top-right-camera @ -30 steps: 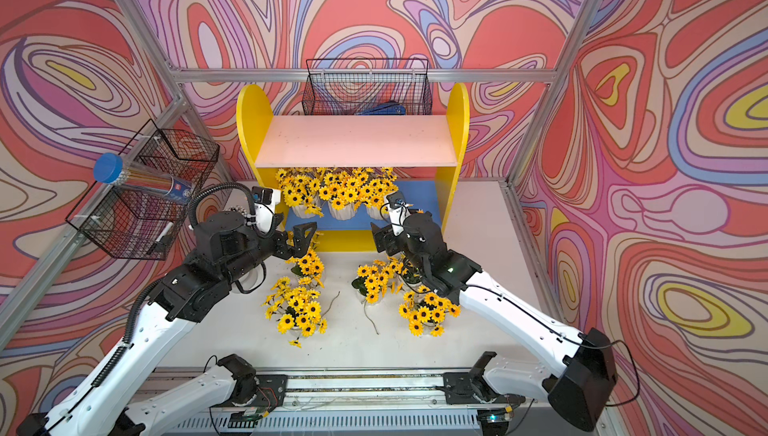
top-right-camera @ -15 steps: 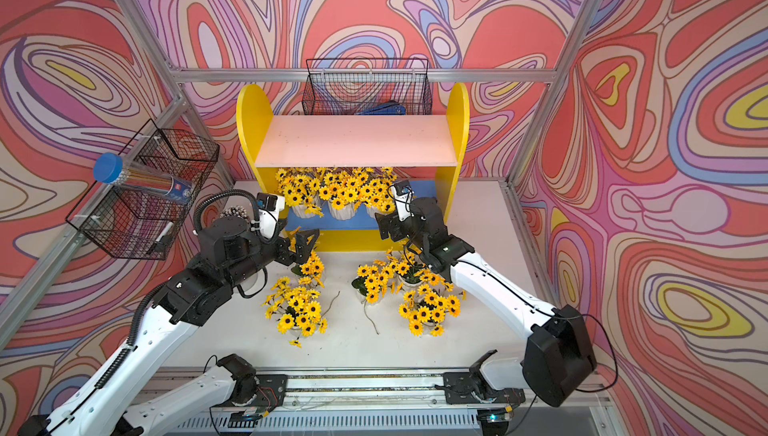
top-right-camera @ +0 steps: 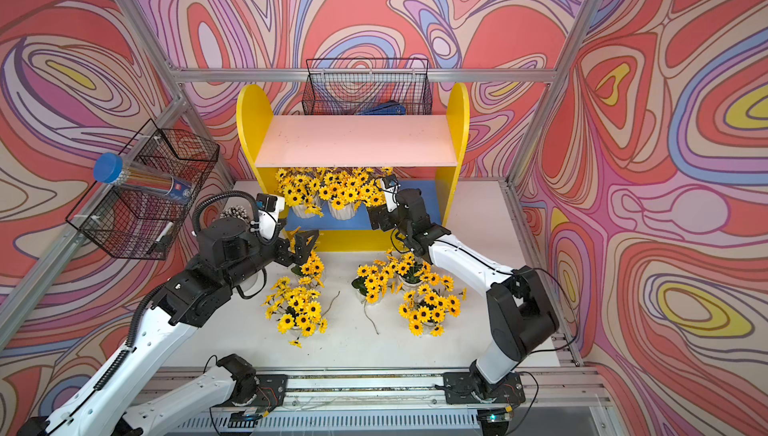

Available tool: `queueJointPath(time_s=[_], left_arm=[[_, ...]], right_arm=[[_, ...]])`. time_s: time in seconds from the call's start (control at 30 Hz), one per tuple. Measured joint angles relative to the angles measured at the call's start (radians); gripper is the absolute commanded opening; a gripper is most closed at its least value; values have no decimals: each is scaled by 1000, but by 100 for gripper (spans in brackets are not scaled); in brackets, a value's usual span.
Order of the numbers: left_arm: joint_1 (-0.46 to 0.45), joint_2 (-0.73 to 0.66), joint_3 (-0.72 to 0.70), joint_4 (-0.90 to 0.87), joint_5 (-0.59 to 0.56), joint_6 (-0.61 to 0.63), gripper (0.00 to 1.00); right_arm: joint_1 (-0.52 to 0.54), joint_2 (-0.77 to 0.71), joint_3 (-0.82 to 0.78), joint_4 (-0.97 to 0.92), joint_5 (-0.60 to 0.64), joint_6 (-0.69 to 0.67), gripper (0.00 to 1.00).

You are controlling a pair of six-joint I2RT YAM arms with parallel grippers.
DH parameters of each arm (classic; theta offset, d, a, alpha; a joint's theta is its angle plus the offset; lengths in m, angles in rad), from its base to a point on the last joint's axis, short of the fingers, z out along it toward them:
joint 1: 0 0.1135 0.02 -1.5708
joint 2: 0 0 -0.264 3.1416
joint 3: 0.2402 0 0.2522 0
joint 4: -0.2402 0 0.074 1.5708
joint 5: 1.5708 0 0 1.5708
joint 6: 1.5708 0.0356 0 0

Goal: Take the sunflower pots off the shelves
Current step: Pick up the sunflower pot from the shelf.

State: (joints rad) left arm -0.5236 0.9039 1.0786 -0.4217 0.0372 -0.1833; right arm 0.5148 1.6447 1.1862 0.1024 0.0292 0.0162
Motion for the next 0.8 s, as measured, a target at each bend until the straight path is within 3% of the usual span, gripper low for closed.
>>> queueJointPath(time_s=[0.57, 0.8], left_arm=[[0, 15, -2, 0, -5, 8, 100], [0, 18, -2, 0, -12, 16, 100]], right_arm=[[-11, 142, 154, 19, -3, -42, 98], [-15, 191, 182, 25, -3, -50, 86]])
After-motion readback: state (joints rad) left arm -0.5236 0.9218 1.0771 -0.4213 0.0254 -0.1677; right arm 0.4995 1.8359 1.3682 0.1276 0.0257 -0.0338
